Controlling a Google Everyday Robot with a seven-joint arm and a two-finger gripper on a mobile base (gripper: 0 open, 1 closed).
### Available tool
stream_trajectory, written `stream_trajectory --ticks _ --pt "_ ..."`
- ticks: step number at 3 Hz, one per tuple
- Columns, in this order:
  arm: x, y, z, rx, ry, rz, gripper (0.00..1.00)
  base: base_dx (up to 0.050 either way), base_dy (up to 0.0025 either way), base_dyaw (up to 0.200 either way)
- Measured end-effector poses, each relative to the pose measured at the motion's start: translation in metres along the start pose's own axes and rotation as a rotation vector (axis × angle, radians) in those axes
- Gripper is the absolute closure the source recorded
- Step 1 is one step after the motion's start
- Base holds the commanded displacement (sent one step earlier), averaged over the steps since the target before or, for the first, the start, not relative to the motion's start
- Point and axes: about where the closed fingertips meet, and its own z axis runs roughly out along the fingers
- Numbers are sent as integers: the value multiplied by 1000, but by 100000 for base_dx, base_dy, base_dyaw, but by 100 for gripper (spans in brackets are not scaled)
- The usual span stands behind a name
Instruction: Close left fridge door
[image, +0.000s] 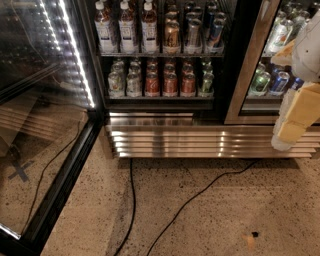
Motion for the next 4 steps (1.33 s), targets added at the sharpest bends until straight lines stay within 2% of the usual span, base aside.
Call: stream_trajectory --ticks 1,2,3,4 --pt "0 0 0 0 0 0 0 0 0 0" --pt "0 1 -2 16 -29 3 0 0 0 0" --pt "0 3 34 -39 -93 57 0 0 0 0" --pt "-22 6 98 -149 -195 104 0 0 0 0"
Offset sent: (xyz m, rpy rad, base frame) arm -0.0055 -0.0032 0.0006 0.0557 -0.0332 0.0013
